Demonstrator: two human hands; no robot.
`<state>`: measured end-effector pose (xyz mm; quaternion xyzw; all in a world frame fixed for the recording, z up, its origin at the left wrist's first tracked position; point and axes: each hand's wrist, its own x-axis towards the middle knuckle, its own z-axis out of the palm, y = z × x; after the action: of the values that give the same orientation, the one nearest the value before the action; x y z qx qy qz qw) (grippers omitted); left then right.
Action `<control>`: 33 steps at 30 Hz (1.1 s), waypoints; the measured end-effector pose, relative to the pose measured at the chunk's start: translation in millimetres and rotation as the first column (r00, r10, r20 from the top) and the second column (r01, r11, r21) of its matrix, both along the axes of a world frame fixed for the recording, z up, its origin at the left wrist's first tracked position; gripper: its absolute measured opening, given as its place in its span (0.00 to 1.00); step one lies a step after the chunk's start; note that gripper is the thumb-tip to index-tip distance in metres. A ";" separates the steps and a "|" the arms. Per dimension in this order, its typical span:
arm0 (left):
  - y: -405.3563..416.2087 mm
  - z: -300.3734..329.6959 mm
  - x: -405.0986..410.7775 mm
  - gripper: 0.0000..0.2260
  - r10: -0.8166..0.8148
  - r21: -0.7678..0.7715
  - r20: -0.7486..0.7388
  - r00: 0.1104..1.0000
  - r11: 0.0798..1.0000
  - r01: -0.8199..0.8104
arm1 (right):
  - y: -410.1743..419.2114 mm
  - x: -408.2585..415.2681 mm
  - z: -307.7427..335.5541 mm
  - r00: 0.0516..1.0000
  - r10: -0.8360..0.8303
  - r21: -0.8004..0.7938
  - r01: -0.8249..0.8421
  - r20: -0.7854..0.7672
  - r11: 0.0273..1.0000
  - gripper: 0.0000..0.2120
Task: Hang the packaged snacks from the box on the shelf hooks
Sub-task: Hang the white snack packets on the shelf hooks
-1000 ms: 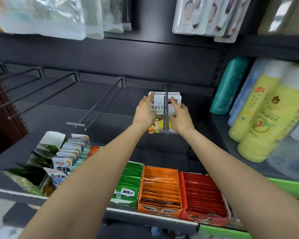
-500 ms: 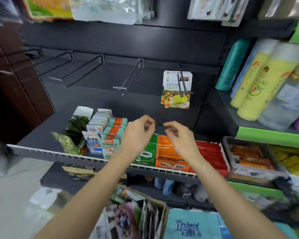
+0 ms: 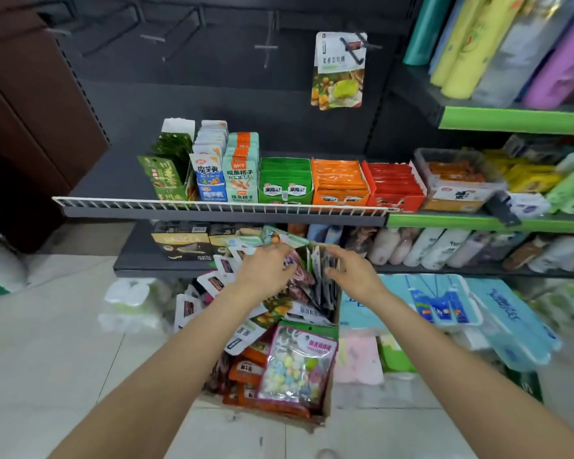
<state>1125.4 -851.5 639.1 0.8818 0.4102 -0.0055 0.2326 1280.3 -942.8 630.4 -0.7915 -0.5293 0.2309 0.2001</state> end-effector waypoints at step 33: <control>26.5 76.3 -21.6 0.06 0.063 0.191 0.464 0.884 0.967 -0.169 | 18.8 0.5 61.4 0.963 -0.163 0.284 0.098 0.216 0.954 0.07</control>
<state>1103.8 -825.0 715.5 0.8530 0.3946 0.2612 0.2199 1280.8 -924.0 691.8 -0.8120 -0.5221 0.0467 0.2566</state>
